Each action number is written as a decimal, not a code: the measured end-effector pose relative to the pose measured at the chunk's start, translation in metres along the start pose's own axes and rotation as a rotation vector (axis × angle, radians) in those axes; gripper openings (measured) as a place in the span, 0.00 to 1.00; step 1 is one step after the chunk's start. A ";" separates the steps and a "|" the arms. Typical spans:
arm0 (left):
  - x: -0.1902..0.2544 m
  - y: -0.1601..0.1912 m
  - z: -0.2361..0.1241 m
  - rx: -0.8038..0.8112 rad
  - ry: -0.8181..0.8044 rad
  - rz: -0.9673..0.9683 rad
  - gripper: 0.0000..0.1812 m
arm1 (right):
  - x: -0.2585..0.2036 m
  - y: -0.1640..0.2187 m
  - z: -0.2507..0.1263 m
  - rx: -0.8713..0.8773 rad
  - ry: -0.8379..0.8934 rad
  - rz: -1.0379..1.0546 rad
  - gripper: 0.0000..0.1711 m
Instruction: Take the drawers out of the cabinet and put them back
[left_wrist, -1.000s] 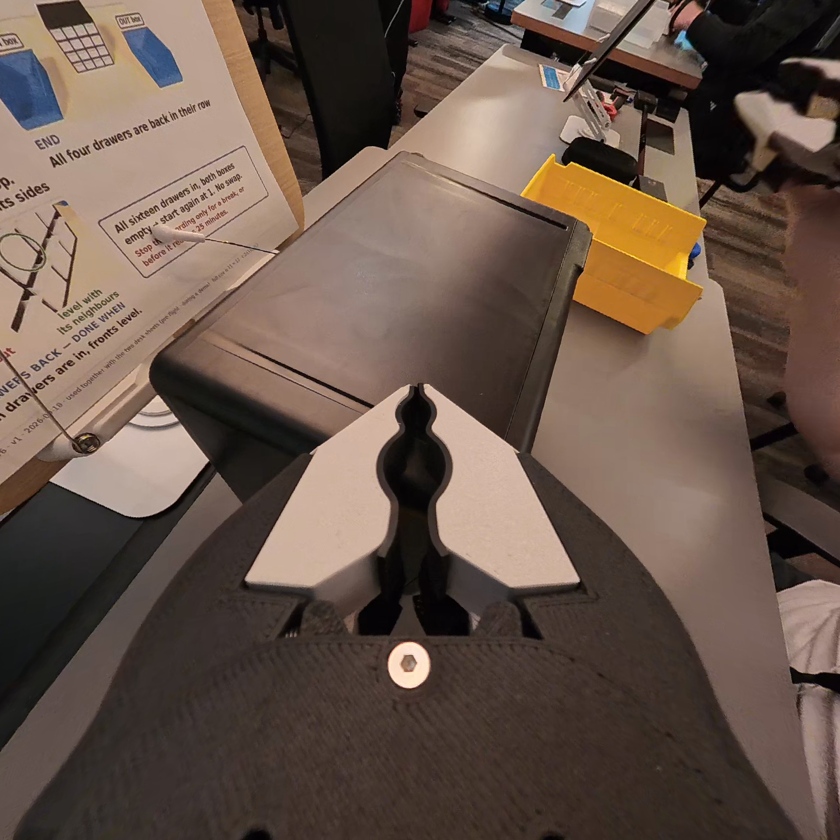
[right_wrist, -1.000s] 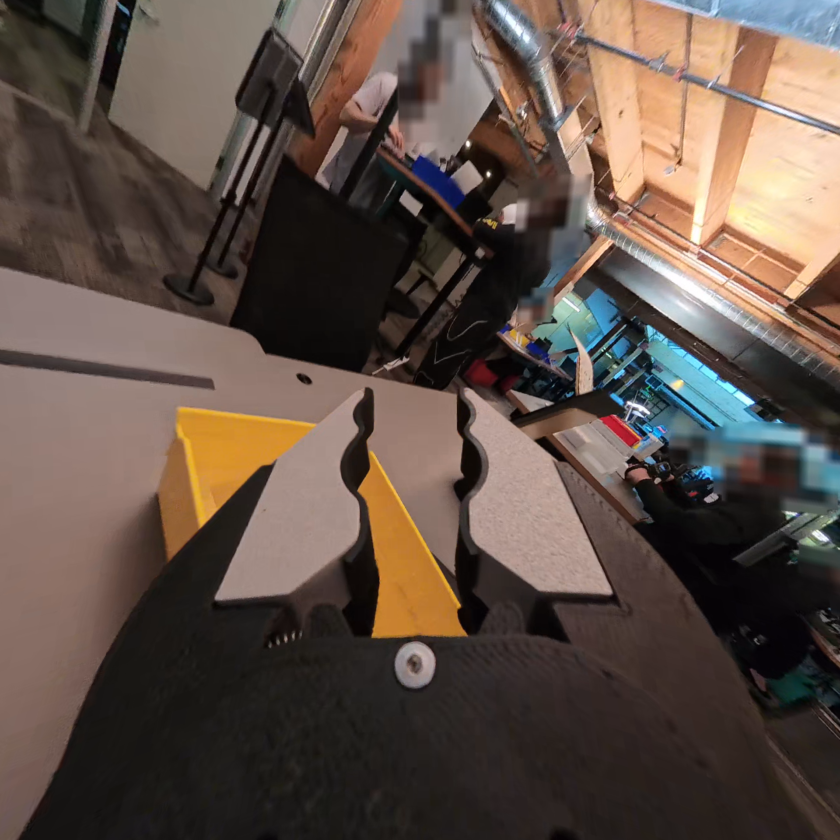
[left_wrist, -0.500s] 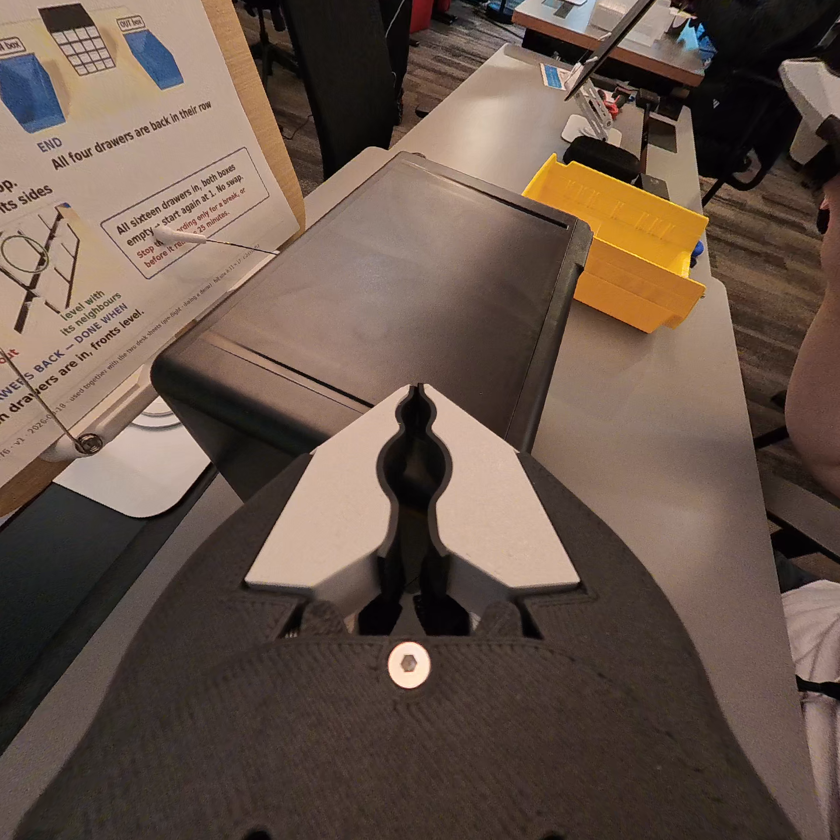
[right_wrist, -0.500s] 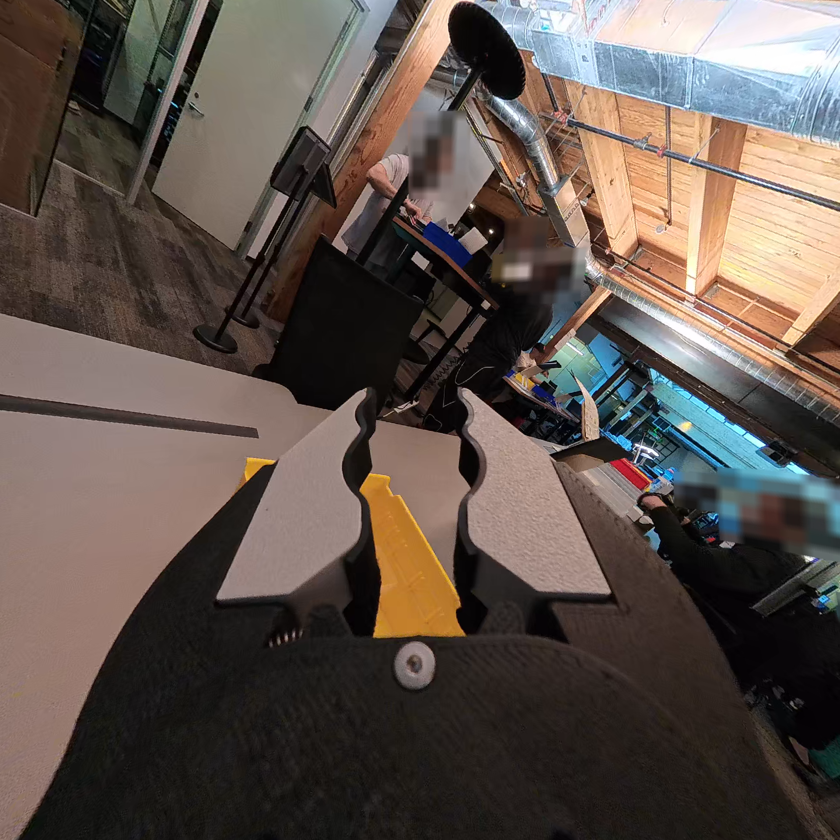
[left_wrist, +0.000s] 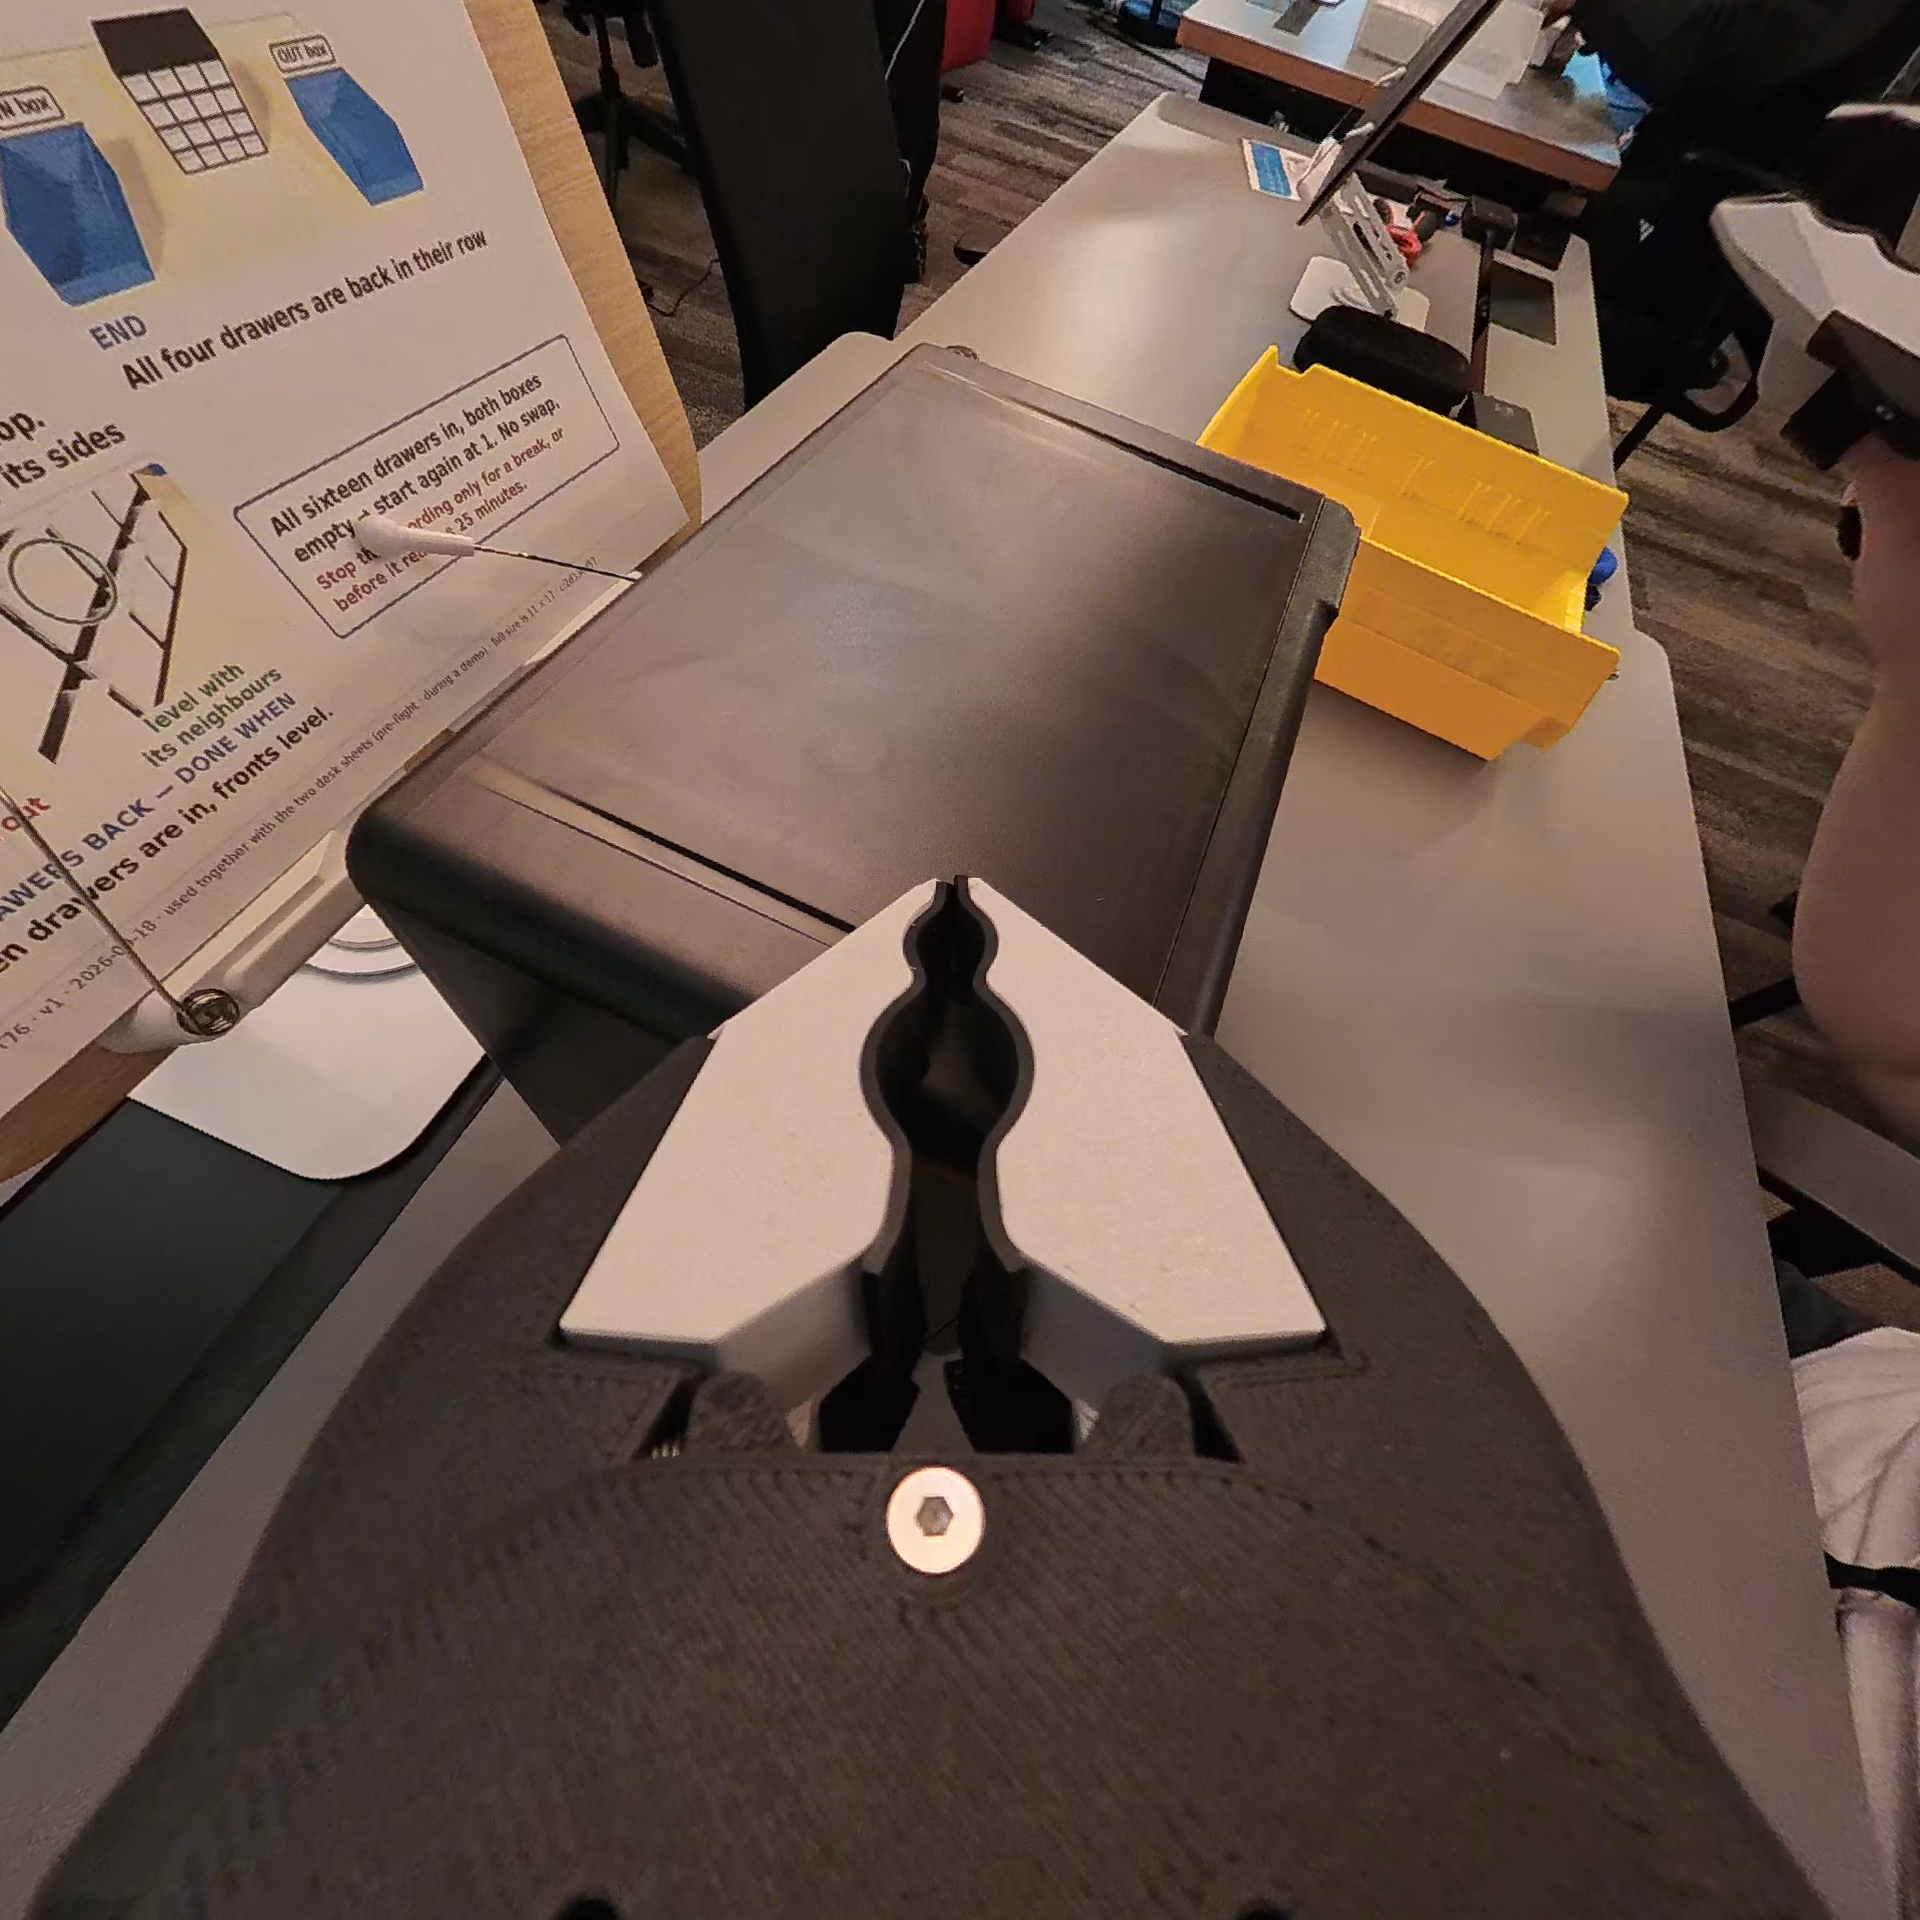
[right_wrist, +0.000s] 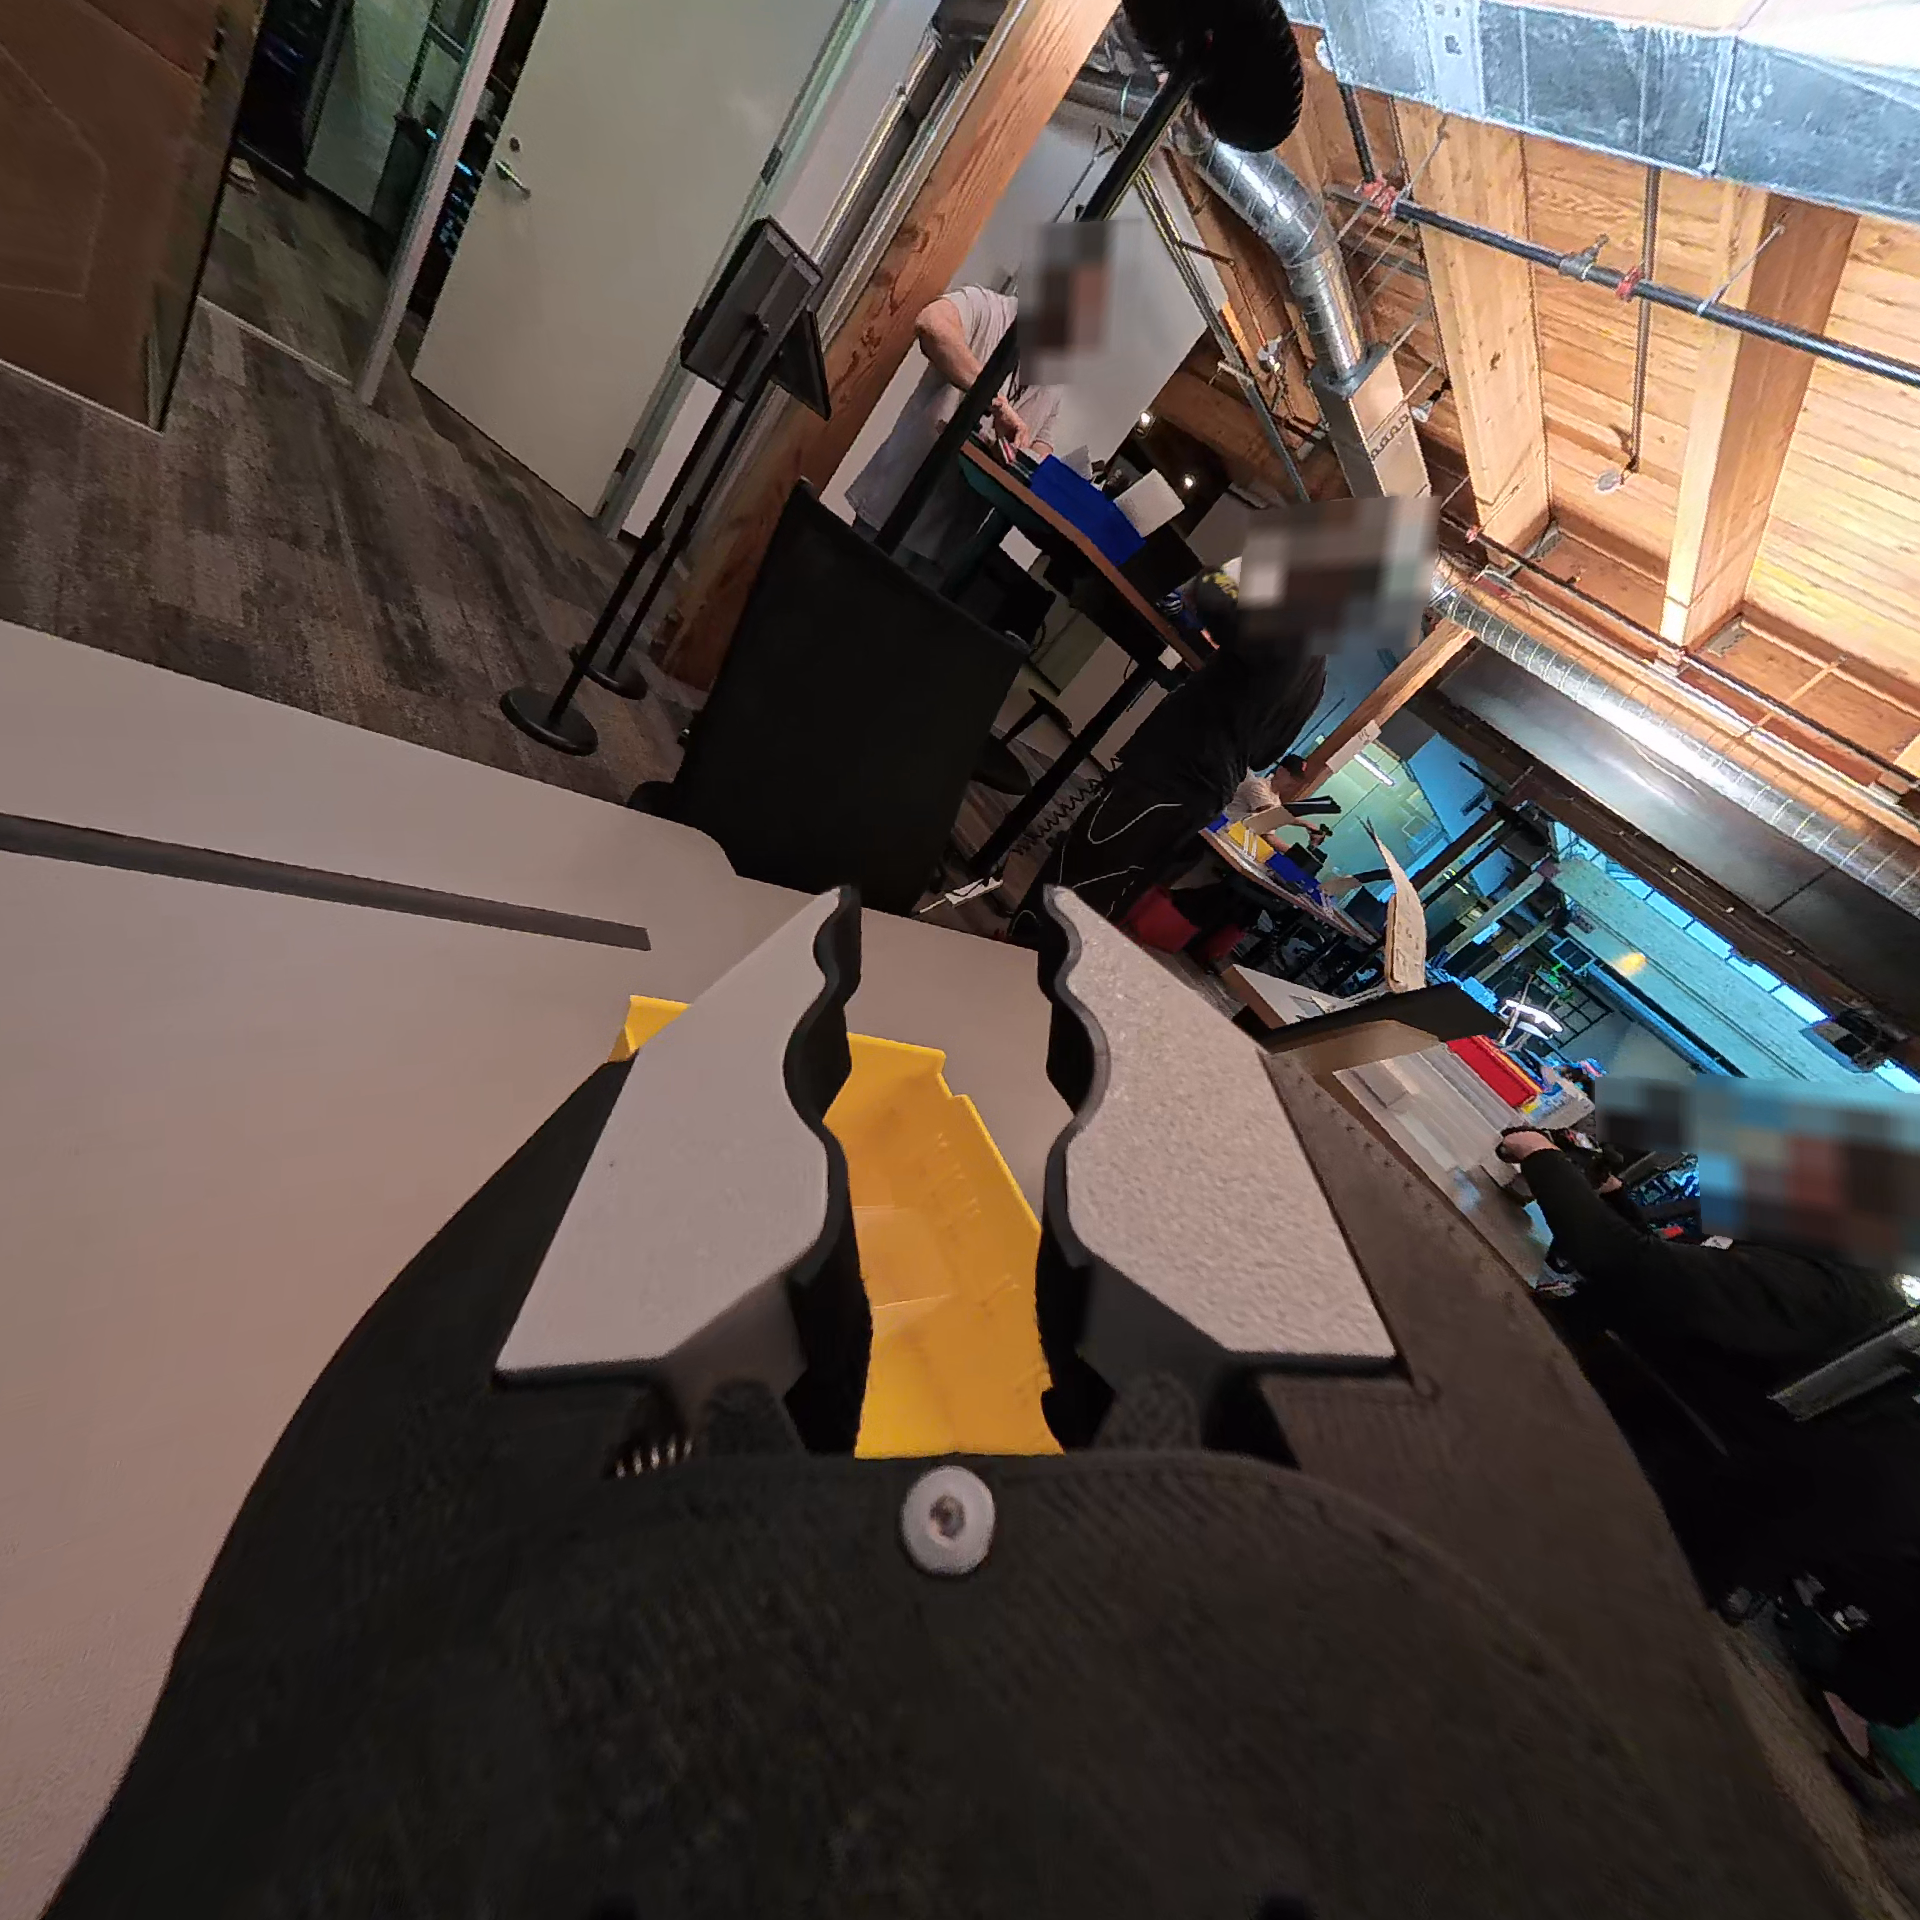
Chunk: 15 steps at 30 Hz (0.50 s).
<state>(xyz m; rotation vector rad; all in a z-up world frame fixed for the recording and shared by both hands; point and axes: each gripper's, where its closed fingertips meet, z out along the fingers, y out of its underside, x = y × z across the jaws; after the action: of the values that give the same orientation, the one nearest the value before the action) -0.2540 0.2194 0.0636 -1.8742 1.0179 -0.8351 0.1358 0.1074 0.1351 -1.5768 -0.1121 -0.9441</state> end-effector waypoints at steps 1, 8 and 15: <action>0.000 0.000 0.000 0.000 -0.001 0.000 0.00 | -0.001 0.001 0.000 -0.002 -0.003 -0.001 0.19; 0.000 0.000 0.000 -0.002 -0.003 0.001 0.00 | -0.010 0.004 0.003 -0.010 -0.025 -0.007 0.19; 0.000 0.000 0.000 -0.015 -0.028 0.011 0.00 | -0.015 0.007 0.003 -0.017 -0.041 -0.013 0.19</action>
<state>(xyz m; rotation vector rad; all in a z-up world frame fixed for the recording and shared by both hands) -0.2538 0.2195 0.0637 -1.8866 1.0181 -0.7946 0.1308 0.1147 0.1206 -1.6132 -0.1438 -0.9248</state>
